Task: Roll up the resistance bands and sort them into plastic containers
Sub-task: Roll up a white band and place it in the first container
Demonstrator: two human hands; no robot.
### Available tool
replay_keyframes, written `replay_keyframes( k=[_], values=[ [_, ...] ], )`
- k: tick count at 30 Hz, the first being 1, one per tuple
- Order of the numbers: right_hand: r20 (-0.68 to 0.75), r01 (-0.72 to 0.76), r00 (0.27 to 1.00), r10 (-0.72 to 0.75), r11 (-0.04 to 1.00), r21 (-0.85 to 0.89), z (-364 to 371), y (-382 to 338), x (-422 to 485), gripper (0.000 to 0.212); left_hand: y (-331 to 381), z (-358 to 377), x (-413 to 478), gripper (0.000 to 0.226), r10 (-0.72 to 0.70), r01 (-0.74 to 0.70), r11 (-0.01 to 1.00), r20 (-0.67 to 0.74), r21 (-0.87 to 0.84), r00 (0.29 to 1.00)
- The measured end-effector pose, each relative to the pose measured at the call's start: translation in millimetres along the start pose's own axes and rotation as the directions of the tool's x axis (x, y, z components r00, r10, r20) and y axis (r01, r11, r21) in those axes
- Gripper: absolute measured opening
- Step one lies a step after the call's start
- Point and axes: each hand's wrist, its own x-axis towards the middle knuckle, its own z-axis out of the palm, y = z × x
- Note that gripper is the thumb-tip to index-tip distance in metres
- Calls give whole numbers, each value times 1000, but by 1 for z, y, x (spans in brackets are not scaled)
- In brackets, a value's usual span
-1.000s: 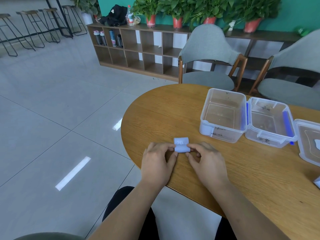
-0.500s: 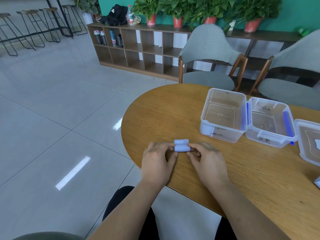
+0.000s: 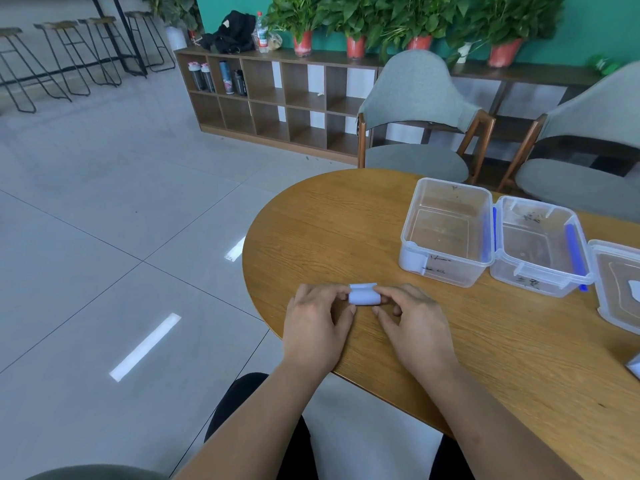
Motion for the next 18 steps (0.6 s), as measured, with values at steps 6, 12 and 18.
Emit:
replay_keyframes(
  k=[6, 12, 18],
  values=[
    [-6, 7, 1000, -6, 997, 71, -2, 1, 0, 27, -2, 1, -2, 26, -27, 27, 999, -6, -47, 1000],
    [30, -9, 1000, 8, 999, 31, 0, 3, 0, 30, -1, 0, -2, 19, 15, -15, 1000, -11, -12, 1000],
    [42, 19, 999, -23, 996, 90, -2, 0, 0, 30, -1, 1, -1, 18, 3, -3, 1000, -4, -4, 1000]
  ],
)
